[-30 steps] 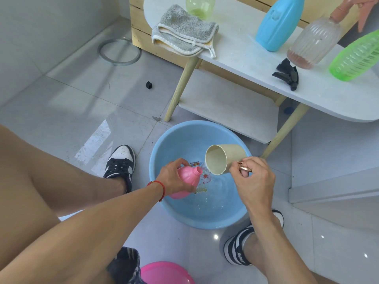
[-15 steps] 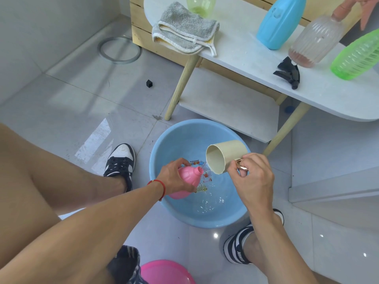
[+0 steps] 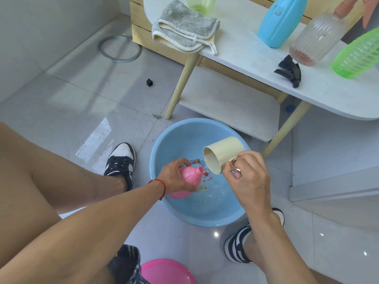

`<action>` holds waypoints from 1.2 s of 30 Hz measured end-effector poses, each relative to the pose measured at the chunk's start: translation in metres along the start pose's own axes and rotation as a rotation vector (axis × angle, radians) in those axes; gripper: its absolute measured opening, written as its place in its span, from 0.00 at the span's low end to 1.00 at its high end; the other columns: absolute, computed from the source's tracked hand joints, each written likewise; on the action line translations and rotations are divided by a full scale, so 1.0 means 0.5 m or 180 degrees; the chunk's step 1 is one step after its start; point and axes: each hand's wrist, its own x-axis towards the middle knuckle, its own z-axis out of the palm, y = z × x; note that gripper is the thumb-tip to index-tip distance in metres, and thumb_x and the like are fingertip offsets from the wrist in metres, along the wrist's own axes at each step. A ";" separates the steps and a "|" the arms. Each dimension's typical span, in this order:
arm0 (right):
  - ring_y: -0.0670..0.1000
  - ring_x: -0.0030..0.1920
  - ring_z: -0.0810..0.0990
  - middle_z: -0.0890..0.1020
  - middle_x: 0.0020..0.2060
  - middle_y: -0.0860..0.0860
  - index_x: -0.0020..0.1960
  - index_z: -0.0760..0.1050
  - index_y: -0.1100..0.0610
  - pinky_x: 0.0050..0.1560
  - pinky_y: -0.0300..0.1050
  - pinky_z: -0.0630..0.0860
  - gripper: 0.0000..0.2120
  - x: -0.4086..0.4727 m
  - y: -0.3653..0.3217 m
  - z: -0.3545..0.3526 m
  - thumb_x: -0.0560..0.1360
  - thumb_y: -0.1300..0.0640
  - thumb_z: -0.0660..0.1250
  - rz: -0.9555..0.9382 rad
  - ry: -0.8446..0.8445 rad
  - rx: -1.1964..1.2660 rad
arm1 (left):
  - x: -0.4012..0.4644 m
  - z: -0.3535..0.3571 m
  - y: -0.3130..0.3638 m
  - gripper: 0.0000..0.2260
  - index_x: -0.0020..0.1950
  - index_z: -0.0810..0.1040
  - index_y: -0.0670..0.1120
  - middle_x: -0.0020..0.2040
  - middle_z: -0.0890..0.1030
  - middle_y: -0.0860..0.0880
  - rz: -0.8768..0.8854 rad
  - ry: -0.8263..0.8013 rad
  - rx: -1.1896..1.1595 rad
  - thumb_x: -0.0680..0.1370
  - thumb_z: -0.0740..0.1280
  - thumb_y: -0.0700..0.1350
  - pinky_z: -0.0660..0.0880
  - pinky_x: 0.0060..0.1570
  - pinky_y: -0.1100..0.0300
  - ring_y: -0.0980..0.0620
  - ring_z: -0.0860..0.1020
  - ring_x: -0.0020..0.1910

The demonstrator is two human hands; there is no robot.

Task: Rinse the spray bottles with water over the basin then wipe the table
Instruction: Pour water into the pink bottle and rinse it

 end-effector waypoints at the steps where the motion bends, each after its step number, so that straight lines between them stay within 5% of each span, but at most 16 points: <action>1: 0.59 0.48 0.81 0.76 0.33 0.52 0.33 0.73 0.61 0.45 0.46 0.78 0.14 0.000 -0.001 0.001 0.76 0.62 0.71 -0.0068 0.0008 -0.0026 | 0.000 0.000 0.000 0.32 0.60 0.75 0.59 0.57 0.77 0.53 0.0002 -0.0005 0.0013 0.59 0.82 0.56 0.80 0.52 0.53 0.49 0.78 0.55; 11: 0.60 0.46 0.81 0.76 0.32 0.53 0.32 0.72 0.60 0.39 0.49 0.79 0.15 -0.003 -0.005 0.004 0.77 0.64 0.68 -0.0554 0.0073 -0.0249 | 0.004 0.000 -0.001 0.31 0.59 0.75 0.60 0.57 0.77 0.53 -0.0054 -0.0027 -0.0028 0.59 0.82 0.57 0.81 0.51 0.54 0.49 0.79 0.54; 16: 0.59 0.49 0.80 0.77 0.34 0.53 0.33 0.72 0.60 0.48 0.46 0.78 0.15 -0.017 0.005 0.022 0.77 0.64 0.71 -0.0140 0.0023 -0.0070 | 0.005 0.001 -0.001 0.31 0.59 0.75 0.60 0.56 0.77 0.54 -0.0072 -0.0018 -0.0080 0.59 0.81 0.58 0.81 0.48 0.55 0.49 0.79 0.53; 18: 0.58 0.51 0.77 0.78 0.36 0.53 0.34 0.73 0.60 0.53 0.46 0.75 0.15 -0.035 0.027 0.042 0.78 0.62 0.73 0.0452 -0.0339 0.0079 | 0.005 0.002 -0.001 0.30 0.59 0.75 0.61 0.55 0.77 0.55 -0.0072 0.0052 -0.0120 0.60 0.82 0.57 0.79 0.45 0.58 0.51 0.80 0.52; 21: 0.61 0.47 0.76 0.80 0.37 0.55 0.41 0.80 0.61 0.55 0.51 0.72 0.17 -0.074 0.068 0.086 0.84 0.56 0.62 0.1008 -0.1067 -0.0134 | 0.003 0.001 -0.002 0.28 0.58 0.76 0.60 0.54 0.77 0.56 -0.0075 0.0114 -0.0254 0.62 0.82 0.55 0.75 0.40 0.63 0.52 0.79 0.51; 25: 0.61 0.40 0.78 0.82 0.34 0.57 0.42 0.83 0.60 0.53 0.54 0.69 0.09 -0.116 0.082 0.140 0.78 0.65 0.65 0.0719 -0.1915 -0.1041 | 0.001 -0.005 -0.005 0.27 0.59 0.75 0.61 0.54 0.77 0.56 -0.0103 0.0061 -0.0377 0.64 0.83 0.52 0.73 0.38 0.63 0.52 0.79 0.50; 30: 0.57 0.49 0.77 0.83 0.42 0.54 0.47 0.80 0.53 0.62 0.53 0.66 0.11 -0.150 0.061 0.187 0.71 0.63 0.62 0.0697 -0.3093 -0.1971 | 0.002 -0.007 -0.014 0.28 0.58 0.75 0.63 0.57 0.77 0.58 -0.0156 0.0099 -0.0528 0.62 0.82 0.55 0.76 0.39 0.63 0.54 0.79 0.52; 33: 0.59 0.56 0.75 0.83 0.47 0.54 0.51 0.81 0.54 0.62 0.48 0.67 0.13 -0.186 0.062 0.221 0.71 0.63 0.63 0.1196 -0.3025 -0.1477 | 0.003 -0.010 -0.016 0.29 0.58 0.75 0.64 0.58 0.77 0.58 -0.0184 0.0100 -0.0588 0.62 0.83 0.54 0.76 0.40 0.63 0.56 0.79 0.53; 36: 0.62 0.58 0.74 0.83 0.42 0.54 0.48 0.83 0.57 0.55 0.43 0.69 0.17 -0.197 0.066 0.237 0.73 0.69 0.58 0.1753 -0.2683 0.0016 | 0.004 -0.013 -0.016 0.29 0.58 0.75 0.63 0.58 0.77 0.58 -0.0217 0.0125 -0.0618 0.62 0.83 0.53 0.76 0.39 0.64 0.57 0.80 0.52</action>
